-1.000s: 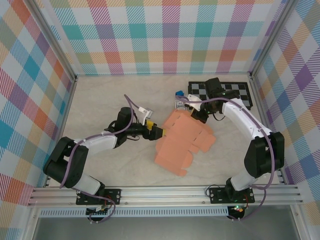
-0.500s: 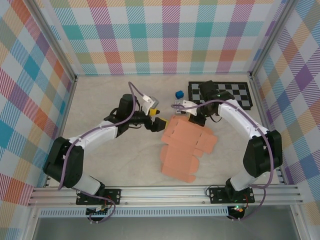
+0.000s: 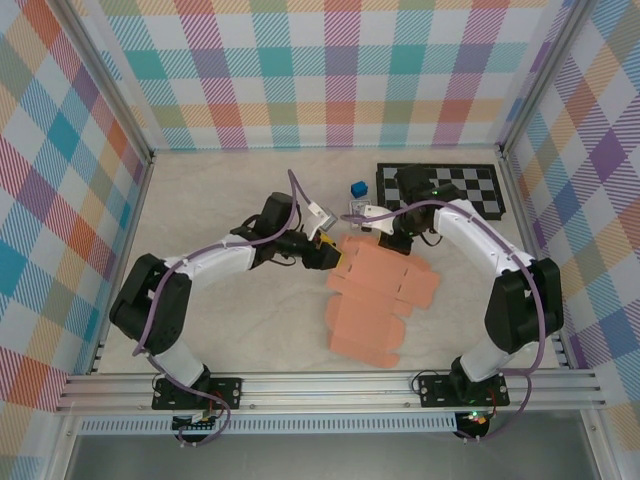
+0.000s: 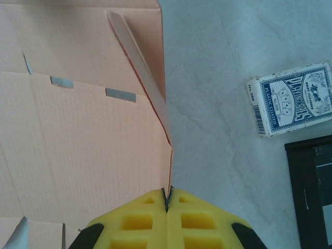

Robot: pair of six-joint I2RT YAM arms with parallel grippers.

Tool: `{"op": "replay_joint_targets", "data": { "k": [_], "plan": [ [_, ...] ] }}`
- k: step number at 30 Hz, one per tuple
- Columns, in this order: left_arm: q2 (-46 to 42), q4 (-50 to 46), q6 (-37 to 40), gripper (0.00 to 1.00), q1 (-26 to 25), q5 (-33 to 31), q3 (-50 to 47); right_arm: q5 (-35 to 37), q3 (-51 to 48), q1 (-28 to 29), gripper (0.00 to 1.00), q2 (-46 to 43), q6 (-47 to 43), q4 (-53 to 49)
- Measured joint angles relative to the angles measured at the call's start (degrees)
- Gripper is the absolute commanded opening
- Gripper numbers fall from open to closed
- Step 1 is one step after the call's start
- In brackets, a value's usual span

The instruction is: Fold the paper box

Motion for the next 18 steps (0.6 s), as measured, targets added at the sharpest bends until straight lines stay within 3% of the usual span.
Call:
{"op": "replay_joint_targets", "data": {
  "k": [6, 10, 13, 17, 18],
  "plan": [
    [0.79, -1.53, 0.07, 0.25, 0.00, 0.20, 0.76, 1.01, -1.22, 0.00, 0.05, -0.31, -0.61, 0.63],
    [0.79, -3.21, 0.42, 0.02, 0.00, 0.50, 0.76, 1.36, -2.49, 0.00, 0.09, -1.42, -1.05, 1.16],
    [0.79, -4.20, 0.48, 0.00, 0.07, 0.44, 0.74, 1.31, -2.78, 0.00, 0.12, -2.40, -1.05, 1.44],
    [0.17, -2.91, -1.31, 0.00, 0.17, 0.04, -0.70, 1.33, -2.78, 0.00, 0.28, -2.49, -0.42, 2.84],
    [-0.04, -2.71, -2.73, 0.00, 0.15, -0.52, -1.11, 1.38, -2.75, 0.00, 0.39, -2.62, 0.17, 3.65]
  ]
}}
